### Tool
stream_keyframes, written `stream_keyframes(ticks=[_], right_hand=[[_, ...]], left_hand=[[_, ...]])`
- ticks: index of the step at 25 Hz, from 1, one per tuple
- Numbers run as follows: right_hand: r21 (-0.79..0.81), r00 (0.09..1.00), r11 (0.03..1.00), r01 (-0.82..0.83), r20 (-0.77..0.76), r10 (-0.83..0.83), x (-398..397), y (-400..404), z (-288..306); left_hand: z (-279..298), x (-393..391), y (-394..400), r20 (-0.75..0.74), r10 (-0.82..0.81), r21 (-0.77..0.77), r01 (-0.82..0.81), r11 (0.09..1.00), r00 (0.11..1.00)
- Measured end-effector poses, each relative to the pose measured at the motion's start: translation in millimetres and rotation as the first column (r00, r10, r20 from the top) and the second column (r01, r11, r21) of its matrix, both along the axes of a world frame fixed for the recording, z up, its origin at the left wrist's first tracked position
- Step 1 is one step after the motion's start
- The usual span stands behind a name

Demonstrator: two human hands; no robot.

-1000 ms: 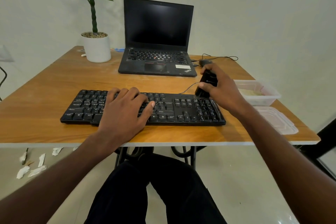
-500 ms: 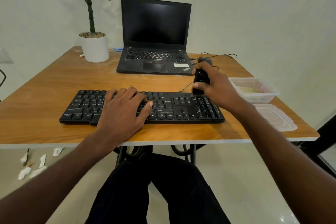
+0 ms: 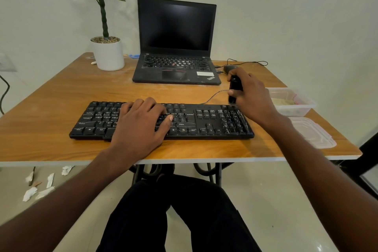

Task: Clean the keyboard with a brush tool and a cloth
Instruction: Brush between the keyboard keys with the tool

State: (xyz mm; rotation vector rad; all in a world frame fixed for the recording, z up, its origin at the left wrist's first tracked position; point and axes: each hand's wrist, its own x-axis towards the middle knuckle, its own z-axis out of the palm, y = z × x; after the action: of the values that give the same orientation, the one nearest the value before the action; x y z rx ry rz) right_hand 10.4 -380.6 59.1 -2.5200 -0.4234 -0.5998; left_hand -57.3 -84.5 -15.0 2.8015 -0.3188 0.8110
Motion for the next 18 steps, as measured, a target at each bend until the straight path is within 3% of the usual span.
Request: stream_keyframes(ticks=[2, 6, 10, 14, 16, 18], right_hand=[[0.167, 0.991, 0.982, -0.093, -0.077, 0.107, -0.6, 0.0, 1.8], [0.045, 0.998, 0.998, 0.052, -0.040, -0.050, 0.4, -2.4, -0.3], [0.184, 0.976, 0.973, -0.139, -0.139, 0.166, -3.4, -1.1, 4.0], [0.208, 0.937, 0.965, -0.161, -0.274, 0.215, -2.4, -4.0, 13.4], [0.202, 0.955, 0.973, -0.108, -0.250, 0.158, -1.8, -4.3, 10.0], [0.086, 0.988, 0.996, -0.017, -0.148, 0.030, -0.7, -4.9, 7.7]], left_hand=[[0.0, -0.6, 0.4, -0.008, -0.002, -0.001, 0.002, 1.000, 1.000], [0.1, -0.4, 0.9, -0.028, -0.010, -0.010, 0.010, 1.000, 1.000], [1.2, -0.2, 0.2, -0.024, -0.009, -0.013, 0.009, 1.000, 1.000], [0.6, -0.2, 0.4, -0.038, -0.033, -0.051, 0.031, 0.998, 0.999], [0.6, -0.8, -0.2, -0.044, -0.040, -0.058, 0.037, 0.998, 0.998], [1.0, -0.7, -0.6, -0.041, -0.041, -0.056, 0.039, 0.998, 0.998]])
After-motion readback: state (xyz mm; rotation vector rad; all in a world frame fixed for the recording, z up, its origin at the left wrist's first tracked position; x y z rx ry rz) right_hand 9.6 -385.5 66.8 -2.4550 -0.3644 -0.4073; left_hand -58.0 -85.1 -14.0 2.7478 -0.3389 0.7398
